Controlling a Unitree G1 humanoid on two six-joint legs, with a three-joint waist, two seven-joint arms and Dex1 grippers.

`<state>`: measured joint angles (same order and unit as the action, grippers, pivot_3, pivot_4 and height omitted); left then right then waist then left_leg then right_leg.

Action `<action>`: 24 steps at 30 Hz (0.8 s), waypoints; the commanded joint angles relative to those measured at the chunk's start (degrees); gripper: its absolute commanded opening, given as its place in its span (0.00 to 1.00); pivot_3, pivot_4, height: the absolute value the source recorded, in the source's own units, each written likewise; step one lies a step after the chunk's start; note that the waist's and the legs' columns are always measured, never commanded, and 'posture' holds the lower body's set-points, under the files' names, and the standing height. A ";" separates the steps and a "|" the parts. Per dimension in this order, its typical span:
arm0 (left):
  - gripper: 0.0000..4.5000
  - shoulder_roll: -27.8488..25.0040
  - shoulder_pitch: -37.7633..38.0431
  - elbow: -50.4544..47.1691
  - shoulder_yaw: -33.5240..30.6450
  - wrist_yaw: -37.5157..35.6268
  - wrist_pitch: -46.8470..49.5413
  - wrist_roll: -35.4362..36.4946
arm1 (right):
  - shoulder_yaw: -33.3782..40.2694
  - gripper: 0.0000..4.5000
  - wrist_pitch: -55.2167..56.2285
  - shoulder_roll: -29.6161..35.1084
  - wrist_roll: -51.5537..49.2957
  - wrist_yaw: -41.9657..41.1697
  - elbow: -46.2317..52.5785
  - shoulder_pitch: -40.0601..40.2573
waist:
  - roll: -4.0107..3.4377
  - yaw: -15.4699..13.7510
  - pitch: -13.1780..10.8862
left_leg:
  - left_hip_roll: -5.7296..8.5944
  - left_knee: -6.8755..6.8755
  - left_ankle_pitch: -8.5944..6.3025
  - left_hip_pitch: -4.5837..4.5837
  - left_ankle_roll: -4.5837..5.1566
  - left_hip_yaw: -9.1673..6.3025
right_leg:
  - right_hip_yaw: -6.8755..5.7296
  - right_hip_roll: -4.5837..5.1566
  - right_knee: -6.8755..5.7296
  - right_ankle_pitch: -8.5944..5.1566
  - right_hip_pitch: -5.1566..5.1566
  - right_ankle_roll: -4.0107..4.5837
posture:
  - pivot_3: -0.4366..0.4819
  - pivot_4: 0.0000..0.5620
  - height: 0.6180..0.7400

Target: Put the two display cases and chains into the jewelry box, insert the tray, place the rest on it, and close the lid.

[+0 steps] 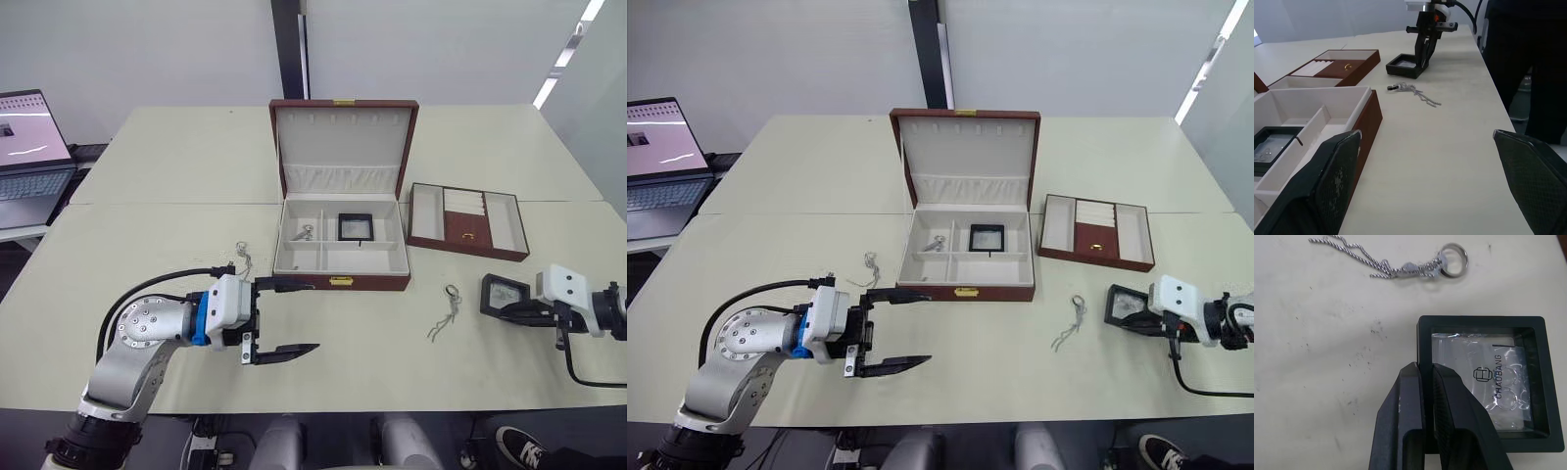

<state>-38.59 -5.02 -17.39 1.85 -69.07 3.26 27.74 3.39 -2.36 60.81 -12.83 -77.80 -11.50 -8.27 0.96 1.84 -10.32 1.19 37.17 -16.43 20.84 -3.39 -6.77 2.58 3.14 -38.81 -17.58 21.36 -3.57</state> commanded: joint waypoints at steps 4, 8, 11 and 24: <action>1.00 0.45 0.76 -1.82 -4.38 5.60 2.07 1.80 | 3.24 0.00 -13.32 3.20 -9.24 -2.59 12.51 -6.41 | -0.11 0.11 -0.06 | -0.01 0.01 0.00 0.00 0.00 -0.01 | 0.01 0.00 -0.02 0.00 0.01 0.00 | 0.48 0.27 1.00; 1.00 1.23 3.90 -3.74 -6.82 9.82 3.67 2.21 | -0.24 0.00 -20.60 1.88 -12.07 -3.09 16.44 -15.24 | -0.11 0.07 -0.07 | -0.02 -0.01 0.00 0.01 0.00 -0.06 | -0.02 0.00 0.02 0.00 0.02 0.00 | 0.48 0.27 1.00; 1.00 1.86 6.55 -5.82 -8.07 12.87 4.34 2.05 | -4.31 0.00 -23.45 -0.80 -11.81 -3.57 16.34 -22.77 | -0.09 -0.05 -0.08 | -0.02 -0.01 0.00 0.04 0.00 -0.09 | -0.03 0.01 0.06 0.00 0.03 0.00 | 0.48 0.27 1.00; 1.00 4.55 14.05 -11.41 -12.29 22.83 6.83 1.93 | -18.74 0.00 -23.99 -15.34 -3.66 -5.14 6.52 -43.94 | -0.10 -0.08 -0.09 | -0.01 -0.05 0.00 0.12 -0.01 -0.28 | -0.07 0.03 0.12 0.00 0.12 0.01 | 0.48 0.27 1.00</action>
<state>-34.45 8.56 -26.56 -9.39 -46.94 10.38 29.07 -15.31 -27.14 45.82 -16.94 -82.45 -5.22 -50.43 0.86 1.77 -10.40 1.18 37.12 -16.42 20.95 -3.40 -7.06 2.53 3.17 -38.67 -17.58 21.48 -3.56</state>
